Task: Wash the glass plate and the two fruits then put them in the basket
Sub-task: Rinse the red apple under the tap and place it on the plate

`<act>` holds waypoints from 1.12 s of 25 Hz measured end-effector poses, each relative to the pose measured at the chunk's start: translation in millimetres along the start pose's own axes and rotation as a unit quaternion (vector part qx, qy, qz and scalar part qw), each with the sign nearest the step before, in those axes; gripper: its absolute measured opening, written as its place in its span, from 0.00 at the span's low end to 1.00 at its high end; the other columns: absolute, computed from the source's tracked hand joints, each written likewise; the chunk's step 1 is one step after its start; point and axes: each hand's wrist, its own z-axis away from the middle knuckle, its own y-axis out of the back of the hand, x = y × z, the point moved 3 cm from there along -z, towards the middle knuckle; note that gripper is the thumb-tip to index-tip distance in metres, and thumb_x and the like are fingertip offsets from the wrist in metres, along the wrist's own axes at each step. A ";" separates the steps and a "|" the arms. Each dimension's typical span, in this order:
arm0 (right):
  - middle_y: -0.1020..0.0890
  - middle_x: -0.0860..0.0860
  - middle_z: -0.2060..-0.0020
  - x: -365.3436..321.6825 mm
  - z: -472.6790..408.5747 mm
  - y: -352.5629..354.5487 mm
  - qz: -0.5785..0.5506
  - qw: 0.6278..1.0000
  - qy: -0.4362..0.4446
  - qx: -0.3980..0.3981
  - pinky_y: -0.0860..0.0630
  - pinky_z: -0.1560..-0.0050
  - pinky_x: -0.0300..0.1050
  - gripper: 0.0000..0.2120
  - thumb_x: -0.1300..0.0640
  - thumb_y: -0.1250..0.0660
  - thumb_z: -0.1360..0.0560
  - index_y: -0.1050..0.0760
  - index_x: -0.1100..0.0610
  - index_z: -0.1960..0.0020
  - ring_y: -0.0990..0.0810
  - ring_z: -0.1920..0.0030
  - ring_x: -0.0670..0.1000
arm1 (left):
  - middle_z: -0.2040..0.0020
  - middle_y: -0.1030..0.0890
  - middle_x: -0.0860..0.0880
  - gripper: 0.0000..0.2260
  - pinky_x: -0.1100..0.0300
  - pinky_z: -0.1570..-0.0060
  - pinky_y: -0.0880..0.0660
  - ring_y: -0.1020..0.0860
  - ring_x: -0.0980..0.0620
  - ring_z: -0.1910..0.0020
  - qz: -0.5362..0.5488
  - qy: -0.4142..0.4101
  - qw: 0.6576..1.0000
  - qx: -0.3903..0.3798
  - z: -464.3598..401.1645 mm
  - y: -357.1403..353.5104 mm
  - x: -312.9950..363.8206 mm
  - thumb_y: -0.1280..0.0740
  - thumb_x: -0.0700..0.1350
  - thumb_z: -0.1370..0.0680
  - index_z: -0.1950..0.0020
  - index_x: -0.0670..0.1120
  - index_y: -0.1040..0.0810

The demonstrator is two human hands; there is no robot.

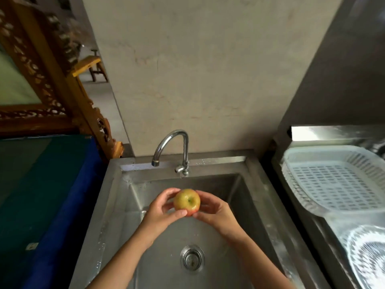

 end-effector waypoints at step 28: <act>0.22 0.54 0.42 59.1 274.0 401.2 0.037 0.924 -0.040 0.380 0.21 0.45 0.47 0.29 0.69 0.26 0.35 0.28 0.57 0.37 0.20 0.44 0.53 | 0.45 0.25 0.58 0.24 0.62 0.41 0.29 0.26 0.57 0.42 -0.168 0.036 0.907 -0.385 -9.1 -512.3 -37.9 0.25 0.36 0.35 0.49 0.61 0.26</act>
